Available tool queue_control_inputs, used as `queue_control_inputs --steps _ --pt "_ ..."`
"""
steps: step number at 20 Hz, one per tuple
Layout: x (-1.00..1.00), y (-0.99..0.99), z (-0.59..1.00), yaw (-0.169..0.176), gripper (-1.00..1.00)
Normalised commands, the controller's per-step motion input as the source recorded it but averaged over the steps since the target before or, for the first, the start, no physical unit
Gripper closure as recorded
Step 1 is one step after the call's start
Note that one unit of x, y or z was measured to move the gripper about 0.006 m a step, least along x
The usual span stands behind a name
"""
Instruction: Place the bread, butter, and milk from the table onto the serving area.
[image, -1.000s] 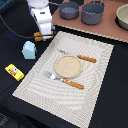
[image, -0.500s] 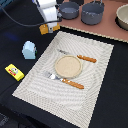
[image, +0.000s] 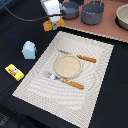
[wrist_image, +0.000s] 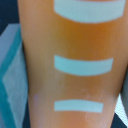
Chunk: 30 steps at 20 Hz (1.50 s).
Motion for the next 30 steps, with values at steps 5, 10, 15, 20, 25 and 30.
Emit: queue_control_inputs --steps 5,10,15,20,25,30 --pt "0.93 -0.45 0.45 -0.063 1.00" --pt "0.92 -0.40 0.32 -0.073 1.00" --pt "0.99 -0.27 0.42 -0.047 1.00" --pt "1.00 -0.23 0.41 -0.030 1.00" --pt "0.90 -0.32 0.15 -0.062 1.00" --pt "0.86 -0.37 0.04 -0.079 1.00"
